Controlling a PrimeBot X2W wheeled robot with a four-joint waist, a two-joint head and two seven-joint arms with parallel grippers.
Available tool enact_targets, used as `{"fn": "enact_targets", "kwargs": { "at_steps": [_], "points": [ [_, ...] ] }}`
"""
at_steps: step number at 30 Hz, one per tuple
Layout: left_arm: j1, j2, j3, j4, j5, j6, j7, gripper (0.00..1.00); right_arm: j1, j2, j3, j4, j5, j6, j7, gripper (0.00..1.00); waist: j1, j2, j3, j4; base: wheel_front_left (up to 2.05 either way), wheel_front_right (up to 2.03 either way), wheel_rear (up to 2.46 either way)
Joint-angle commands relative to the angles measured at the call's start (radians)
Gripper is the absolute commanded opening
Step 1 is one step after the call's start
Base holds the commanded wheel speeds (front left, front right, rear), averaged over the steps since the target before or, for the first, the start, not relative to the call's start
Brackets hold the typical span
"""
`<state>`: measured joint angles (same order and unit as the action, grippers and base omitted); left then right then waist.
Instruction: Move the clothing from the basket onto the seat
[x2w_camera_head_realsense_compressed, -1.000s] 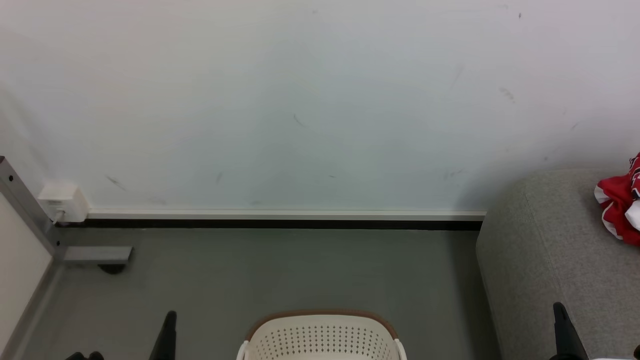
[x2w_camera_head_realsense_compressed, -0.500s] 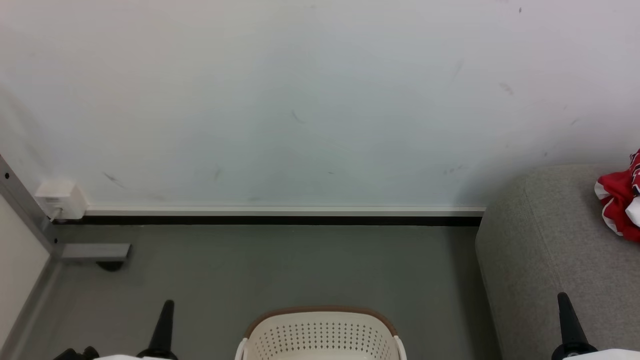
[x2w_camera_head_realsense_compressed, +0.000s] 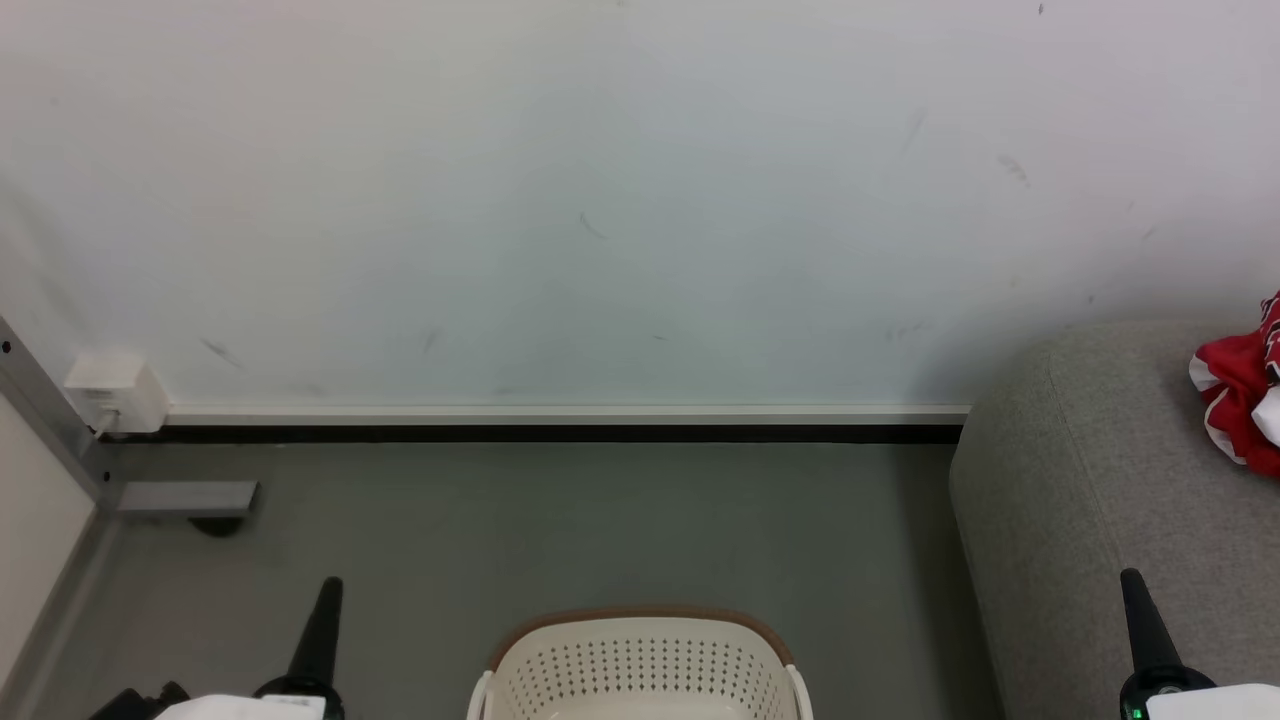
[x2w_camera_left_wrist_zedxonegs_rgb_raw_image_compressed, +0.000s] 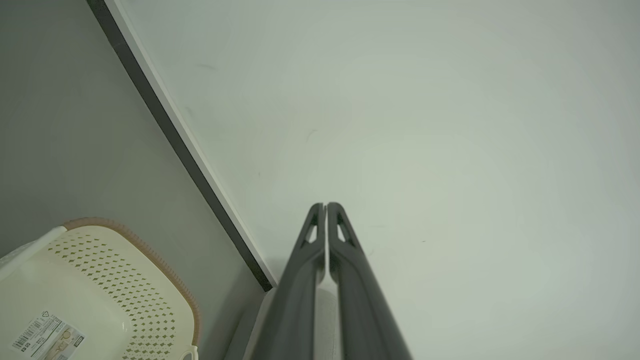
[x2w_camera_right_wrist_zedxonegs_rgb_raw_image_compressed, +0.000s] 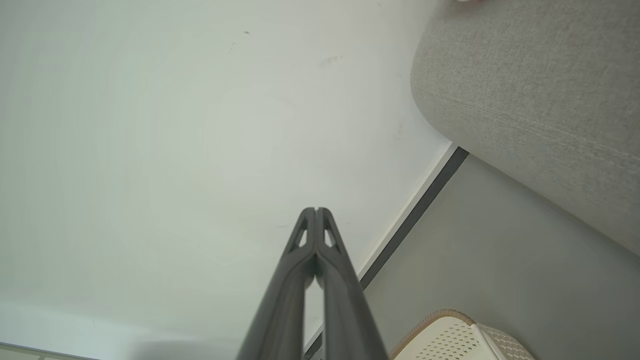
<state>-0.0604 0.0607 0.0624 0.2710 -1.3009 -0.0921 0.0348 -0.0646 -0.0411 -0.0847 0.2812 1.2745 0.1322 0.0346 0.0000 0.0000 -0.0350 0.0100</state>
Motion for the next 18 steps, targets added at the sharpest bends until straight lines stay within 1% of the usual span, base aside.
{"fn": "enact_targets", "kwargs": {
  "at_steps": [1, 18],
  "points": [
    [-0.018, 0.001, 0.008, -0.01, -0.029, -0.007, 0.005, 0.0, -0.023, -0.012, -0.006, -0.012, 0.029, -0.002, 0.008, 0.0, 0.0, 0.0, 0.001, 0.0, 0.0, 0.0, 0.0],
    [-0.039, -0.004, 0.031, -0.016, -0.161, -0.023, 0.043, 0.0, -0.04, -0.013, -0.019, -0.021, 0.174, -0.002, 0.043, 0.0, 0.0, 0.0, 0.016, -0.004, 0.0, 0.0, 0.0]
  ]
}}
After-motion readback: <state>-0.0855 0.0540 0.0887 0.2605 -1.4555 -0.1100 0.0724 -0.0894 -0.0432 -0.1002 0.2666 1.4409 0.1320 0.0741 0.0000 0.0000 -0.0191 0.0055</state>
